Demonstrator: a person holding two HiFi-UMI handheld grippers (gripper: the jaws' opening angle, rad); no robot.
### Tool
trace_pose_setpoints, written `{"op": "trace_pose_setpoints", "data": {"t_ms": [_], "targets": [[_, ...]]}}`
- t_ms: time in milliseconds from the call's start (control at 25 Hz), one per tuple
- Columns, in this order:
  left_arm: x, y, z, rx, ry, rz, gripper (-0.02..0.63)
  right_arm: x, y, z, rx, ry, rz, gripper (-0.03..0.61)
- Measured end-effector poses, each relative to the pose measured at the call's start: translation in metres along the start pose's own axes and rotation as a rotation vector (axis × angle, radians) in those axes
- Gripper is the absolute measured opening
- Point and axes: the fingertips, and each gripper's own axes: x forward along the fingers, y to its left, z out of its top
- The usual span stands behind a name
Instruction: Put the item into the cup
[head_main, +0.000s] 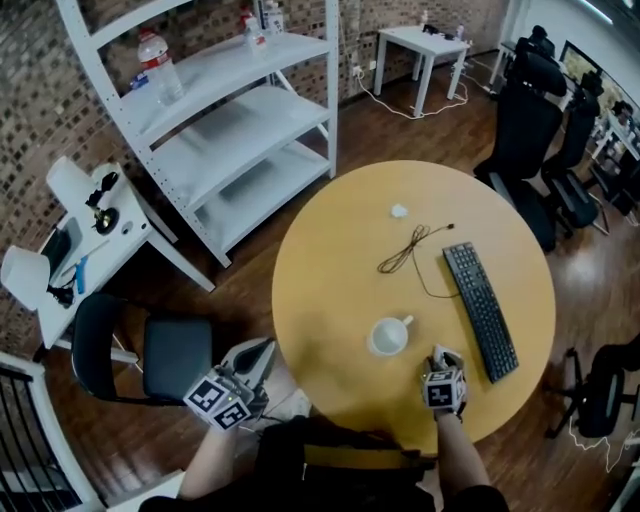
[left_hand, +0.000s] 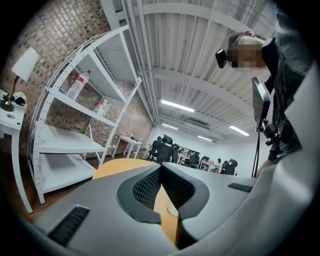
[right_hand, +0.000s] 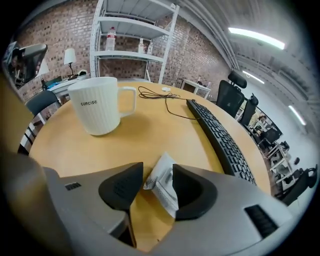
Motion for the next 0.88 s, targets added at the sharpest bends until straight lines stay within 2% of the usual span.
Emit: {"op": "trace_pose_setpoints", "data": {"t_ms": [160, 200, 480, 640, 760, 880], "targets": [[0.010, -0.001, -0.001, -0.009, 0.000, -0.016, -0.005, 0.002, 0.003, -0.002, -0.012, -0.006, 0.000, 0.156], [0.013, -0.003, 0.000, -0.009, 0.000, -0.022, -0.006, 0.001, 0.001, -0.002, -0.018, -0.005, -0.009, 0.130], [0.024, -0.013, 0.000, 0.012, 0.010, -0.052, -0.005, -0.010, -0.001, 0.002, 0.000, -0.030, 0.032, 0.108], [0.022, -0.019, -0.001, 0.014, 0.012, -0.056, -0.005, -0.014, -0.011, -0.005, 0.054, -0.059, 0.038, 0.085], [0.020, -0.022, -0.004, 0.013, 0.014, -0.062, -0.005, -0.032, -0.013, 0.005, 0.104, -0.118, 0.050, 0.077], [0.020, -0.027, -0.005, 0.015, 0.009, -0.073, -0.005, -0.053, -0.017, 0.026, 0.171, -0.231, 0.078, 0.075]]}}
